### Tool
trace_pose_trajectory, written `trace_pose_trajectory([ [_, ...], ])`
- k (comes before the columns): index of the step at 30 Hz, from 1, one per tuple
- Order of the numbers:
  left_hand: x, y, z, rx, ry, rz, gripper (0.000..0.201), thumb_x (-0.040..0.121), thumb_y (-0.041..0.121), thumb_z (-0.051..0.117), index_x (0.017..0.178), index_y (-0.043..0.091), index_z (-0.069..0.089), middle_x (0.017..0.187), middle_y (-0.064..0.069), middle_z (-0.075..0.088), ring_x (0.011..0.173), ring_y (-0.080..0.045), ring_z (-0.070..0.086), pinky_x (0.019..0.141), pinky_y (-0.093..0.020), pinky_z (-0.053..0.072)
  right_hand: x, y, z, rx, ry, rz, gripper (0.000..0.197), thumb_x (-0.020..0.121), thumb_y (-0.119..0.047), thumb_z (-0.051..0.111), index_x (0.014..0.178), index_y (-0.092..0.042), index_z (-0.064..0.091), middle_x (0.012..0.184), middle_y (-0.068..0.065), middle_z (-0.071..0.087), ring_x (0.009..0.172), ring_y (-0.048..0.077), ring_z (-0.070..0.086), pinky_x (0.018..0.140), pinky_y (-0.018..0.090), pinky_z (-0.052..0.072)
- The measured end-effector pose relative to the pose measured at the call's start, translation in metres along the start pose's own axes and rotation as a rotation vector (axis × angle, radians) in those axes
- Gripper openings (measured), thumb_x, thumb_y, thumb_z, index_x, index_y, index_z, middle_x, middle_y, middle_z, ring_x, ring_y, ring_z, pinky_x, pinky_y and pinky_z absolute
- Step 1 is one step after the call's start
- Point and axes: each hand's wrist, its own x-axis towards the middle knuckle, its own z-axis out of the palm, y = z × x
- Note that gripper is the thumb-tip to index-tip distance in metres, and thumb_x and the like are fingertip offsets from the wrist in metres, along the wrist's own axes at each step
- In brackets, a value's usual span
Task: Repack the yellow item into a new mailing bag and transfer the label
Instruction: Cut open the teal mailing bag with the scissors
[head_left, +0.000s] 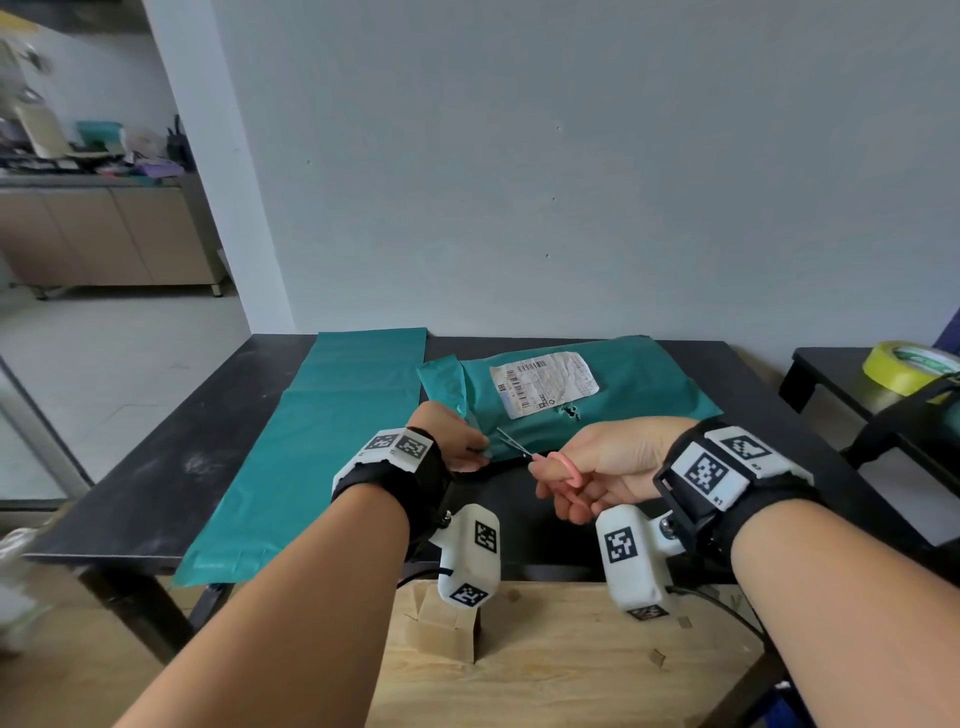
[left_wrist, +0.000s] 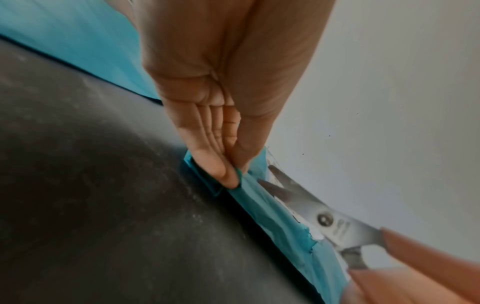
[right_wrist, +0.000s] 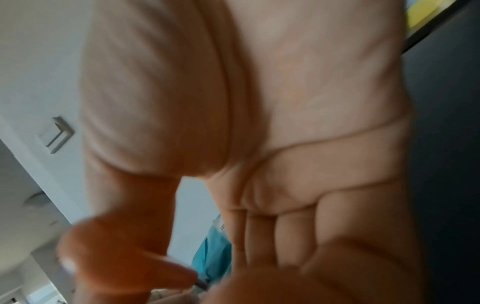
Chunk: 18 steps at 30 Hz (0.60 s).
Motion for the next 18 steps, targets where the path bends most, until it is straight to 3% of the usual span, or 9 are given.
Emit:
trace_pose_trajectory([
  [2,-0.001,0.000,-0.002,-0.087,-0.033,-0.044,0.009,0.086,-0.004,0.062,0.080,-0.001,0.057,0.056,-0.012,0.066,0.048,-0.014,0.066,0.064,-0.029,0.058,0.001,-0.001,0.004,0.012,-0.034,0.000,0.031,0.093,-0.037,0.058,0.092,-0.006,0.060,0.072,0.006,0.062,0.053,0.008,0.060,0.046,0.015,0.047],
  [4,-0.003,0.001,-0.003,-0.100,-0.022,-0.045,0.010,0.086,-0.004,0.063,0.078,0.000,0.058,0.050,-0.007,0.066,0.043,-0.011,0.065,0.057,-0.025,0.057,0.003,-0.001,0.007,0.025,-0.047,0.003,0.031,0.093,-0.037,0.058,0.090,-0.006,0.060,0.072,0.006,0.062,0.053,0.008,0.059,0.046,0.015,0.047],
  [6,-0.002,0.000,-0.005,-0.072,0.012,-0.028,0.014,0.085,-0.001,0.066,0.073,0.003,0.059,0.053,-0.005,0.066,0.040,-0.007,0.062,0.050,-0.021,0.055,0.005,-0.001,0.009,0.048,-0.056,-0.001,0.031,0.092,-0.037,0.058,0.090,-0.006,0.060,0.072,0.007,0.061,0.053,0.009,0.059,0.045,0.015,0.047],
  [14,0.002,-0.004,-0.006,-0.092,0.024,-0.021,0.015,0.087,0.004,0.066,0.074,0.007,0.059,0.069,-0.006,0.065,0.060,-0.012,0.062,0.061,-0.023,0.054,0.012,0.000,0.009,0.104,-0.080,-0.005,0.031,0.093,-0.037,0.057,0.092,-0.005,0.060,0.072,0.007,0.060,0.052,0.009,0.059,0.045,0.015,0.047],
  [18,0.003,-0.003,-0.007,-0.150,0.001,-0.050,0.011,0.087,0.003,0.066,0.081,0.006,0.057,0.070,-0.008,0.064,0.058,-0.012,0.063,0.051,-0.020,0.054,0.016,-0.002,0.010,0.141,-0.079,-0.010,0.032,0.092,-0.037,0.058,0.092,-0.005,0.060,0.071,0.006,0.061,0.051,0.009,0.059,0.043,0.014,0.046],
])
